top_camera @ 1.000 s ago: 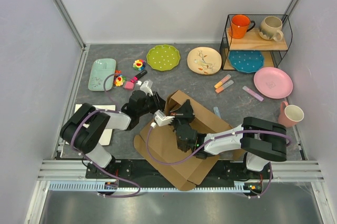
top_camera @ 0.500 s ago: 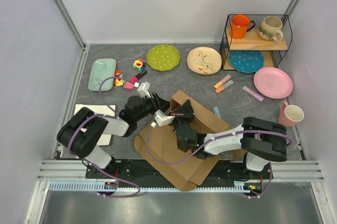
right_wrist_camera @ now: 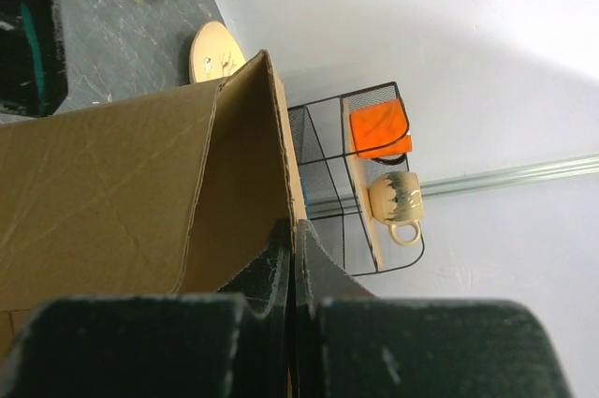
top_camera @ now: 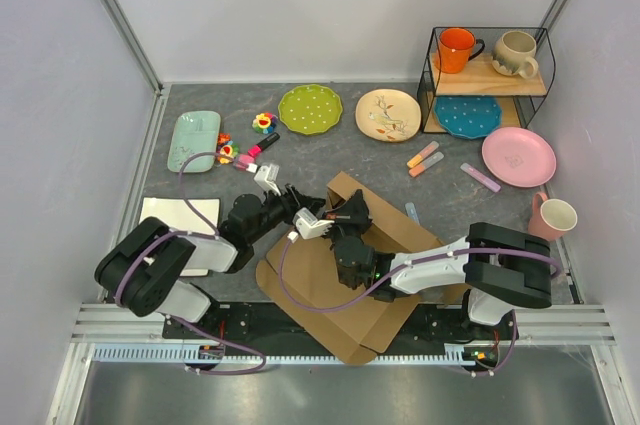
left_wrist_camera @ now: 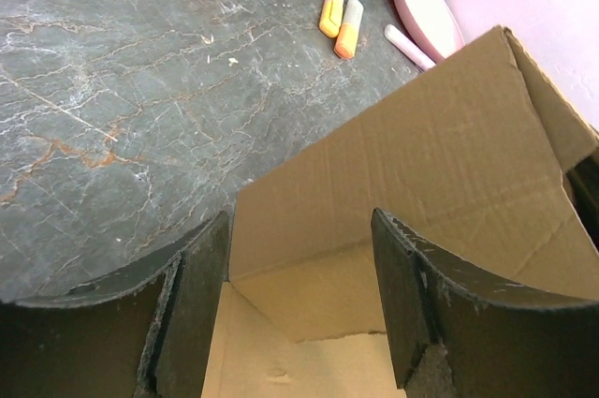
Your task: Fold the paper box
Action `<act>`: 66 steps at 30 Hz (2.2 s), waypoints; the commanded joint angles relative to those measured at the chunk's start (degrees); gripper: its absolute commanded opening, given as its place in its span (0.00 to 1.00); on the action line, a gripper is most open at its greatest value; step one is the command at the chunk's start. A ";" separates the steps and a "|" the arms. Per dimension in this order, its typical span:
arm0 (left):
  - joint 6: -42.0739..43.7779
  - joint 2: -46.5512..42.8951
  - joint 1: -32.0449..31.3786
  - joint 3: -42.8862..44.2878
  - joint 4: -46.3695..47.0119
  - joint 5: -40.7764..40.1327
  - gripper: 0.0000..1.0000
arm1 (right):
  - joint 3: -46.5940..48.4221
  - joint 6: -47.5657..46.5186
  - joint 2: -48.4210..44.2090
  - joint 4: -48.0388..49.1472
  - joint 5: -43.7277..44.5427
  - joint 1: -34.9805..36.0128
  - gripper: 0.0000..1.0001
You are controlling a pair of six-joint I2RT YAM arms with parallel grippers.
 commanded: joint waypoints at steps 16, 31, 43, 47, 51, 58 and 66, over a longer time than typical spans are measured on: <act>12.25 -5.31 -4.48 -1.76 -2.44 -1.82 0.99 | -0.85 9.07 -0.29 -7.83 -1.34 0.39 0.00; 26.13 3.31 -4.57 12.04 -6.66 -2.44 0.89 | -1.03 11.54 -1.17 -10.82 -1.86 0.65 0.00; 25.01 6.74 -4.57 10.12 -3.41 -1.21 0.37 | -1.03 12.85 -2.14 -13.11 -1.86 0.65 0.00; 24.13 7.61 -4.74 8.45 -2.36 -2.00 0.37 | -0.94 12.59 -1.79 -12.58 -1.95 0.65 0.00; 23.69 8.85 -5.00 8.18 -2.36 -2.35 0.43 | -0.50 12.59 -1.17 -12.58 -1.86 0.65 0.00; 20.88 11.39 -5.53 6.69 1.24 -3.49 0.54 | -0.32 13.03 -1.17 -12.76 -2.13 0.65 0.00; 18.86 10.35 -5.45 5.46 6.35 -7.19 0.39 | -0.68 14.00 -1.26 -13.37 -2.30 0.74 0.00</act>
